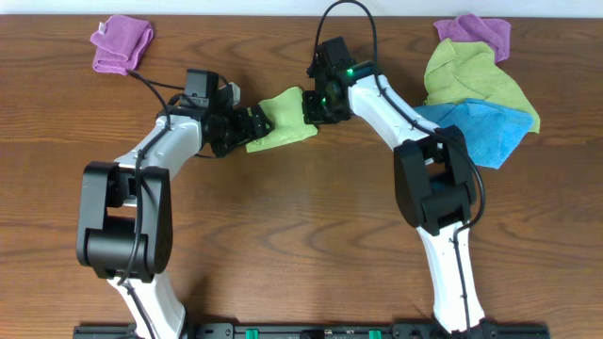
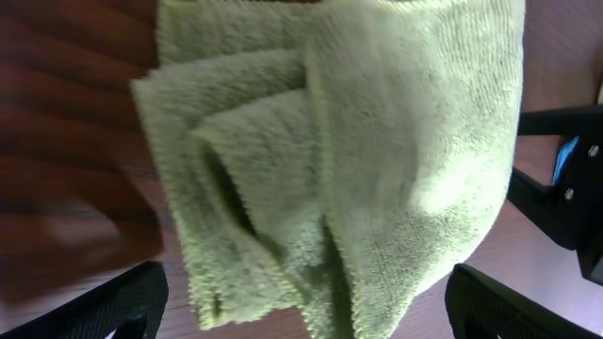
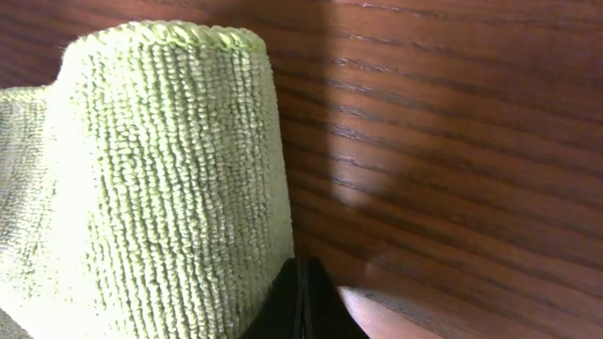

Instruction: Fold the cloth

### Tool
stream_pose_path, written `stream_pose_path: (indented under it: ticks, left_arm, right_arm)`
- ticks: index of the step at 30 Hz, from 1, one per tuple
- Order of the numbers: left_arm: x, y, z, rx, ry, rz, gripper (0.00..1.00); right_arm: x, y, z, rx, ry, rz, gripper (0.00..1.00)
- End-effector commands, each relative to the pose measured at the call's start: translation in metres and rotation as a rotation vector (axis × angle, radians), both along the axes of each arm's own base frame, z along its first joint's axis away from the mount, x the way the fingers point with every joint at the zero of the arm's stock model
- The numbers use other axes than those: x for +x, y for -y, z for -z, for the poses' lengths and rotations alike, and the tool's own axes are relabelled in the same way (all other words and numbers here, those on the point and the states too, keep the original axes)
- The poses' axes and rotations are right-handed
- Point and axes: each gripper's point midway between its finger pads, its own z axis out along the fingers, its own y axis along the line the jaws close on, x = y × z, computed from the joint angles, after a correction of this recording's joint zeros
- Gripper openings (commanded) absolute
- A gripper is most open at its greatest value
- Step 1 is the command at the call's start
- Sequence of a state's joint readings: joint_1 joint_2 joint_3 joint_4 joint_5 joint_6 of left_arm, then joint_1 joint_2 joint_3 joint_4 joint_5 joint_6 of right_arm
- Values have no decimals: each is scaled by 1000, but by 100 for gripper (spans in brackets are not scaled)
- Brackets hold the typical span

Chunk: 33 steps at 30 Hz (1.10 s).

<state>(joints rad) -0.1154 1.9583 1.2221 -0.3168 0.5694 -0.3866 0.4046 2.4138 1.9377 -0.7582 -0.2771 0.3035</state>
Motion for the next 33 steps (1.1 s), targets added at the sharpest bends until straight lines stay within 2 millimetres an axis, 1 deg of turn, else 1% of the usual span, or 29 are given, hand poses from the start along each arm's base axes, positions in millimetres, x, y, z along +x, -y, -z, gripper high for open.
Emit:
stream_pose_path:
  ticks: [1, 4, 9, 12, 15, 18, 21, 25, 28, 30, 33]
  left_arm:
    - [0, -18, 8, 10, -24, -23, 95]
    - [0, -30, 8, 2, -38, -51, 95]
    - [2, -31, 6, -99, -22, -70, 95]
    - [-2, -31, 10, -166, -27, -95, 95]
    - [-10, -34, 21, -172, -48, -116, 95]
    - [-13, -33, 24, -176, -54, -119, 95]
    - [-9, -32, 22, -179, -40, -129, 95]
    - [-6, -30, 24, -176, -30, -128, 95]
    - [-8, -24, 33, -201, -64, -134, 95]
    - [-10, -17, 40, -253, -90, -121, 95]
    - [-12, -12, 50, -294, -121, -121, 95]
  right_arm:
    - [-1, -6, 1, 12, -10, -2, 1]
    - [-1, -6, 1, 11, -12, -2, 1]
    - [-1, -6, 1, 11, -12, -2, 1]
    - [-1, -6, 1, 12, -12, -2, 1]
    - [-2, -7, 1, 17, -14, -5, 1]
    - [-2, -8, 1, 18, -15, -6, 1]
    - [-5, -13, -1, 50, -27, -19, 1]
    - [-6, -14, -2, 57, -31, -22, 1]
    - [-8, -18, -2, 69, -37, -29, 1]
    - [-9, -19, -2, 69, -37, -32, 1]
    - [-11, -23, -4, 86, -43, -46, 1]
